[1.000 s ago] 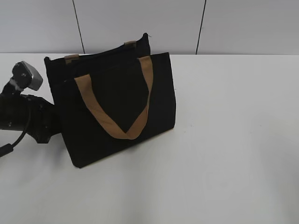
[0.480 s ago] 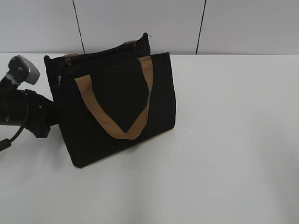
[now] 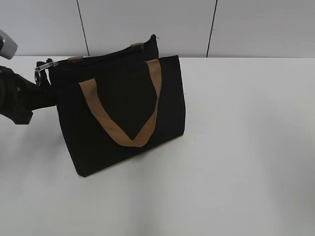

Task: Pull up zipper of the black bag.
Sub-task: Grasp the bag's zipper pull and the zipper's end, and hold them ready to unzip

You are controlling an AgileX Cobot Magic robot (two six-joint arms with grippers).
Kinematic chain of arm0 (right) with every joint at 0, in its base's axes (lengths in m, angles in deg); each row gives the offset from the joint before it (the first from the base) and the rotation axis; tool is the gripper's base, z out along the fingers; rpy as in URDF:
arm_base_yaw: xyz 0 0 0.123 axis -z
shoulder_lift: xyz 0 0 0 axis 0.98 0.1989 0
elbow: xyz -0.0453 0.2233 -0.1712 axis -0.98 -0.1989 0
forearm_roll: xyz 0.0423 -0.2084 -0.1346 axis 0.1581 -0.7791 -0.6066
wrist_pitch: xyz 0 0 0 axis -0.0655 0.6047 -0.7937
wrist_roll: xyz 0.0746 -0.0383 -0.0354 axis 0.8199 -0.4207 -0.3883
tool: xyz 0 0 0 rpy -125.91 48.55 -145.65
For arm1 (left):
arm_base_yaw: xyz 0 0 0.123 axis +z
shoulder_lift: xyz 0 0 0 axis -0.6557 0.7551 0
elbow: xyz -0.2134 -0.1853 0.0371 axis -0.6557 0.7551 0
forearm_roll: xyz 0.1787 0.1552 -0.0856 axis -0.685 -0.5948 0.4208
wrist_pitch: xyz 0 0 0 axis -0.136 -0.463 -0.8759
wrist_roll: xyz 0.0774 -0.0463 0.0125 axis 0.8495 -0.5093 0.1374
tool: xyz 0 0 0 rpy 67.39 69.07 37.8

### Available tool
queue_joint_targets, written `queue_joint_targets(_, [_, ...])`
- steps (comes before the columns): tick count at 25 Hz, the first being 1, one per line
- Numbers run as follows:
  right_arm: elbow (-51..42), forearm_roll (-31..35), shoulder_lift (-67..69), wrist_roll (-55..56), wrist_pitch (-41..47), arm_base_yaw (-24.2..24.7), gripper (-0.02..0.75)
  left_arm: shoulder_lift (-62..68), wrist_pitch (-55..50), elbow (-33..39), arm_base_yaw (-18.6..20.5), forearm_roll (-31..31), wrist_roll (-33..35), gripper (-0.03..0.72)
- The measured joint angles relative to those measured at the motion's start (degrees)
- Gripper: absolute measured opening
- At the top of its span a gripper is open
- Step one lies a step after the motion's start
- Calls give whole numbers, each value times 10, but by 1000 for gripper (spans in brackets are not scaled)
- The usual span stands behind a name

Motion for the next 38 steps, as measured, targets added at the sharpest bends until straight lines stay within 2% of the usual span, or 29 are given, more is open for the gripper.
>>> queue_joint_targets(7, [78,142,122,-103,5,0,355,-70,1,0,0,-102,-94,28])
queue_joint_targets(14, [181,202,232,-156,7,-12,355,-111,2,0,0,-124,-123,28])
queue_joint_targets(26, [383,193,475,-178,0,-252,355,-158,5,0,0,-133,-148,28])
queue_joint_targets(30, [448,192,552,-171,-13,-303,355,-162,5,0,0,-132,-150,28])
queue_joint_targets(35, [503,192,631,-162,-18,-352,355,-185,43,0,0,-128,-212,28])
queue_joint_targets(38, [511,192,658,-150,-36,-369,355,-211,57,0,0,-130,-223,28])
